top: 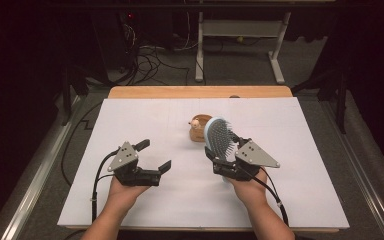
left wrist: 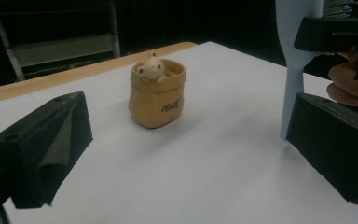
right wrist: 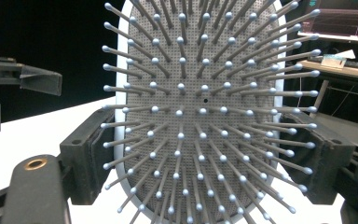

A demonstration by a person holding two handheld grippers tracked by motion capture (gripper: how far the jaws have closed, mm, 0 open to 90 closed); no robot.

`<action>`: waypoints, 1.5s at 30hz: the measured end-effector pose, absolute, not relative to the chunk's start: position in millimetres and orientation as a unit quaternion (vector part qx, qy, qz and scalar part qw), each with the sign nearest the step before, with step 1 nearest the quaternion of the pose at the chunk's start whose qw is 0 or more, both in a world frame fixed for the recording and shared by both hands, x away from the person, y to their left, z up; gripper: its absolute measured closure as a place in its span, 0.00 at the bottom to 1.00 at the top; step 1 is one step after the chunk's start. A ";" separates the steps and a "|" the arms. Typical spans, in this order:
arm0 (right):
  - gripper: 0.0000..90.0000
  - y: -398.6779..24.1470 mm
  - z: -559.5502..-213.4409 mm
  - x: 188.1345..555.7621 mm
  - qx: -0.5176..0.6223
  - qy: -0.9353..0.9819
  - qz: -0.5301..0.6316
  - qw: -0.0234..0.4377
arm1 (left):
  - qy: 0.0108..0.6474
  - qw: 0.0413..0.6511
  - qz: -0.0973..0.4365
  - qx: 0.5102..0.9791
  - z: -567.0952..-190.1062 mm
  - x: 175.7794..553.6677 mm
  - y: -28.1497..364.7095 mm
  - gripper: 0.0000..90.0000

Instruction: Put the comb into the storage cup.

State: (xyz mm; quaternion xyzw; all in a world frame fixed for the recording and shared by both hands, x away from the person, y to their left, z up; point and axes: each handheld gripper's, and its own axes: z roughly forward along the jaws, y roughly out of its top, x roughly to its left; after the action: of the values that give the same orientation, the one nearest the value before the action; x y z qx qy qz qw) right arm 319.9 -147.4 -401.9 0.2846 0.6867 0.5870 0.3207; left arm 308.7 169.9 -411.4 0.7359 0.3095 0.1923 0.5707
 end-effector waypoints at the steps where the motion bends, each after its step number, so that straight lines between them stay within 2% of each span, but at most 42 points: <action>1: 0.23 -146.4 -402.2 320.2 0.282 0.687 0.586 0.323 | 0.308 0.570 0.192 0.737 -410.7 309.3 168.8 0.01; 18: 0.23 -128.1 -407.1 322.6 0.270 0.692 0.581 0.332 | 0.281 0.586 0.182 0.738 -393.5 312.7 144.0 0.02; 45: 0.23 -97.9 -416.3 316.7 0.241 0.704 0.580 0.332 | 0.266 0.606 0.174 0.729 -378.0 312.5 126.4 0.04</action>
State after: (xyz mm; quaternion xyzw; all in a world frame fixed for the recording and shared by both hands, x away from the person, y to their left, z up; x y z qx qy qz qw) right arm 316.7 -97.9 -416.3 0.2414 0.7036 0.5799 0.3322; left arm 312.5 126.4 -378.0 0.7291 0.2661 0.1741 0.6061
